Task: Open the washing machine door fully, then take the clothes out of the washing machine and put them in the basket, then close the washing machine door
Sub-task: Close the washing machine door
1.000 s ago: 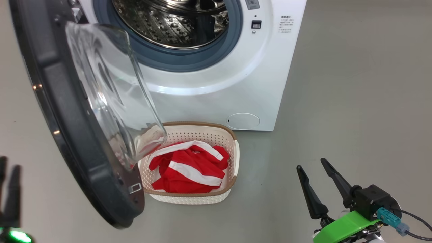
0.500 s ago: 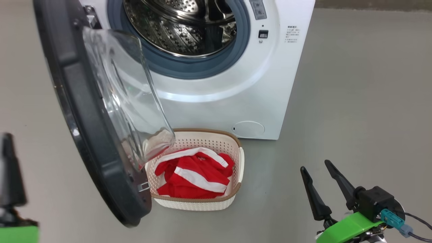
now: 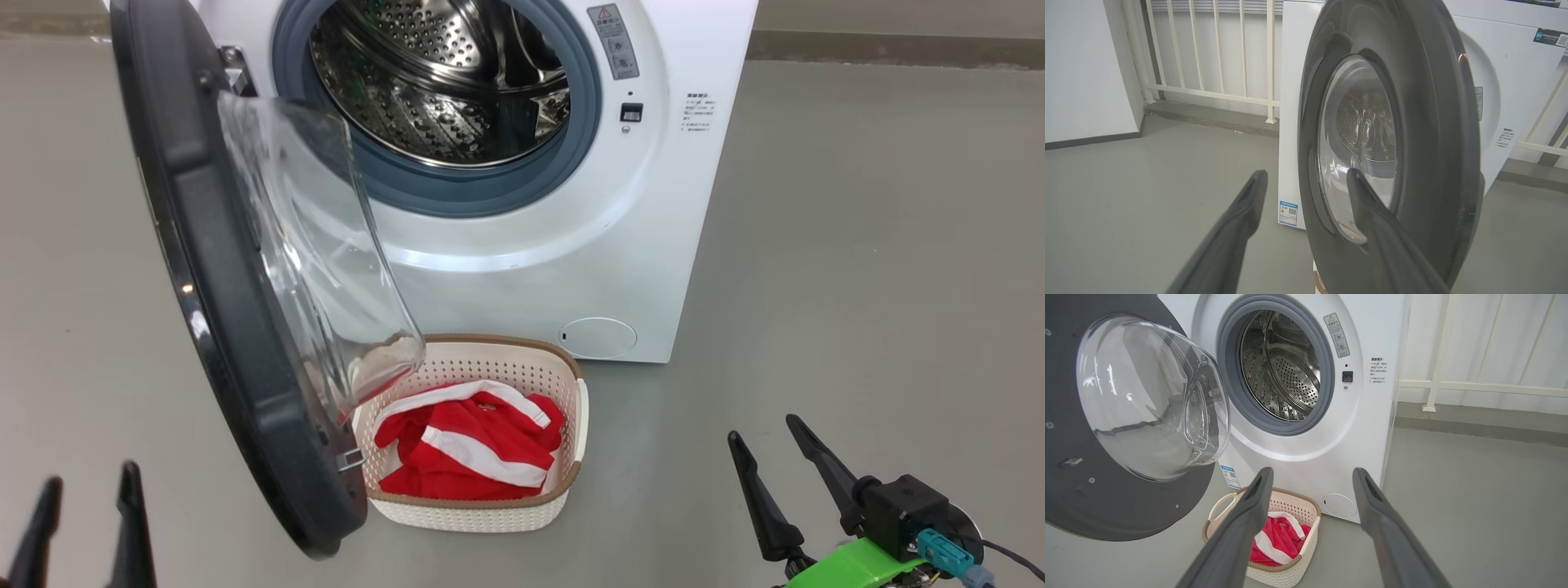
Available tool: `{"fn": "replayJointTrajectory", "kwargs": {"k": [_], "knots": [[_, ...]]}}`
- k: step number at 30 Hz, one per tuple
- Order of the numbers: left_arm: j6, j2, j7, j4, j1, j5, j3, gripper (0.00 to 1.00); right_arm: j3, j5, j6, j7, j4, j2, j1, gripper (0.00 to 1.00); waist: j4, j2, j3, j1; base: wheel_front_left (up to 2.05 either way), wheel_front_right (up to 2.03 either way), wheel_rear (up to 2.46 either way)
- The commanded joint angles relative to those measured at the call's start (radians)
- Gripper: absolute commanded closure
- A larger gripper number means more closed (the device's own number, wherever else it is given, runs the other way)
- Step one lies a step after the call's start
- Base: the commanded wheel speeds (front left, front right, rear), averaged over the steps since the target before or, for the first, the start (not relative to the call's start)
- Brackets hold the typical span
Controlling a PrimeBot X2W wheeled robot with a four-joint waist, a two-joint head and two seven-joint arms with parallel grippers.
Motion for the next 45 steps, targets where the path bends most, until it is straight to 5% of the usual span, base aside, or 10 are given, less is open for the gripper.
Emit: {"fn": "replayJointTrajectory", "kwargs": {"k": [1,41,42,43,45], "knots": [[0.008,0.024,-0.01,-0.02,-0.01,0.013,0.028,0.0,0.021,-0.005,0.0,0.003,-0.031,-0.008,-0.018,0.0,-0.002,0.0,-0.003,0.0,0.0,0.0,0.0],[0.072,0.004,0.021,-0.047,0.045,0.092,-0.071,0.0,0.028,0.001,0.0,0.007,-0.032,-0.008,-0.01,0.0,-0.005,0.0,-0.01,0.0,0.0,0.0,0.0],[0.073,0.005,0.021,-0.048,0.046,0.093,-0.072,0.03,0.029,0.001,0.0,0.006,-0.032,-0.008,-0.01,0.0,-0.005,0.0,-0.01,0.0,0.0,0.0,0.0],[0.074,0.006,0.022,-0.05,0.047,0.095,-0.074,0.49,0.029,0.002,0.0,0.006,-0.032,-0.008,-0.01,0.0,-0.006,0.0,-0.01,0.0,0.0,0.0,0.0],[0.077,0.007,0.024,-0.053,0.048,0.098,-0.077,1.0,0.03,0.003,0.0,0.005,-0.031,-0.008,-0.011,0.0,-0.006,0.0,-0.01,0.0,0.0,0.0,0.0]]}}
